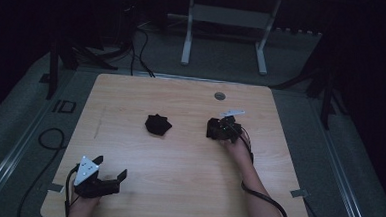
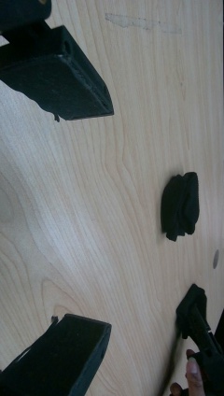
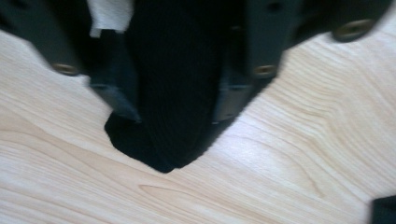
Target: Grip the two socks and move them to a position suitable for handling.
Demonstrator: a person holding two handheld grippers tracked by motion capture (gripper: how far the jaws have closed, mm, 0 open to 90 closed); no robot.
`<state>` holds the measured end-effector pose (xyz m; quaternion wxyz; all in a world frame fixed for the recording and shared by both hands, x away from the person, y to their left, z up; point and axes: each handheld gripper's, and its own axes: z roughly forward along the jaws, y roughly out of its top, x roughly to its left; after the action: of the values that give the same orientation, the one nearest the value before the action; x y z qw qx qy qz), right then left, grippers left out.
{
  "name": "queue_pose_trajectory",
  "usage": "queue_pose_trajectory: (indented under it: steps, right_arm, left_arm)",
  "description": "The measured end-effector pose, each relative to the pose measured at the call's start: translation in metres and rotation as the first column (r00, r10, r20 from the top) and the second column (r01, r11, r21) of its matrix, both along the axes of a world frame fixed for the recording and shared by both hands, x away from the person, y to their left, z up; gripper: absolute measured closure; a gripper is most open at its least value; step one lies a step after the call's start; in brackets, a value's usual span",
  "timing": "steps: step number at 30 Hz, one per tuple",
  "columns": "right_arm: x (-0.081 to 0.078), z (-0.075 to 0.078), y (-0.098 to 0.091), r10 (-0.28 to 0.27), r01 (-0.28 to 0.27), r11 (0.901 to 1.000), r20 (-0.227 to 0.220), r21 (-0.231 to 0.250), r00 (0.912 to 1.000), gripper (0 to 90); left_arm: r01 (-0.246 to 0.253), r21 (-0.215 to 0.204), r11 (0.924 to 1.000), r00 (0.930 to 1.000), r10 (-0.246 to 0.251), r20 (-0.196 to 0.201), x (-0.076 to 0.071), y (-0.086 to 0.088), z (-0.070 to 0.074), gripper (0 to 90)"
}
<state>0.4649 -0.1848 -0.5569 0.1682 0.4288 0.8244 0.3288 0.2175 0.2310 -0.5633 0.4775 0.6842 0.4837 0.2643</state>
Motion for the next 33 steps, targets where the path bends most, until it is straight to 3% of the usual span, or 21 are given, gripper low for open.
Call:
queue_pose_trajectory:
  steps: [3,6,8,12,16,20,22,23,25,26,29,33]
  right_arm:
    - [-0.002,0.004,0.005,0.000,-0.001,0.9999,-0.021,-0.010,0.9998,71.4]
    - [-0.009,0.009,0.008,0.014,-0.014,0.9997,-0.023,0.022,0.9996,73.0]
    - [-0.017,0.015,0.012,0.044,-0.043,0.9987,-0.013,0.028,0.9990,73.2]
    - [-0.035,0.034,0.017,0.091,-0.091,0.9929,0.009,0.077,0.9958,73.2]
    - [-0.055,0.054,0.018,0.122,-0.125,0.9814,0.032,0.145,0.9920,73.1]
    - [-0.080,0.074,0.023,0.169,-0.183,0.9619,0.082,0.203,0.9821,73.1]
    - [-0.091,0.081,0.026,0.186,-0.207,0.9527,0.108,0.223,0.9765,73.0]
    - [-0.091,0.081,0.026,0.186,-0.207,0.9527,0.108,0.223,0.9765,73.0]
    - [-0.102,0.088,0.031,0.203,-0.231,0.9486,0.144,0.216,0.9686,73.0]
    - [-0.108,0.092,0.032,0.215,-0.248,0.9400,0.158,0.234,0.9638,73.0]
    - [-0.116,0.098,0.035,0.231,-0.273,0.9283,0.181,0.253,0.9559,73.0]
    - [-0.127,0.102,0.042,0.259,-0.304,0.9222,0.205,0.239,0.9440,73.0]
  left_arm:
    - [0.014,-0.009,0.9999,0.9997,-0.014,-0.021,0.001,-0.002,0.001,0.8]
    - [0.025,0.000,0.9997,0.9994,-0.025,-0.021,0.001,-0.007,0.003,0.9]
    - [0.047,0.017,0.9988,0.9987,-0.046,-0.023,0.001,-0.011,0.003,5.8]
    - [0.103,0.021,0.9944,0.9938,-0.102,-0.043,0.005,-0.021,0.003,6.0]
    - [0.165,0.008,0.9863,0.9852,-0.164,-0.051,0.012,-0.038,0.007,13.3]
    - [0.237,-0.029,0.9711,0.9699,-0.238,-0.050,0.023,-0.060,0.015,15.5]
    - [0.280,-0.049,0.9588,0.9584,-0.282,-0.043,0.027,-0.072,0.018,20.5]
    - [0.280,-0.049,0.9588,0.9584,-0.282,-0.043,0.027,-0.072,0.018,20.5]
    - [0.317,-0.055,0.9467,0.9467,-0.320,-0.039,0.030,-0.088,0.022,20.6]
    - [0.340,-0.073,0.9376,0.9385,-0.343,-0.038,0.033,-0.097,0.025,20.6]
    - [0.362,-0.102,0.9266,0.9298,-0.367,-0.031,0.037,-0.111,0.027,23.3]
    - [0.408,-0.148,0.9011,0.9107,-0.413,-0.006,0.043,-0.127,0.032,29.9]
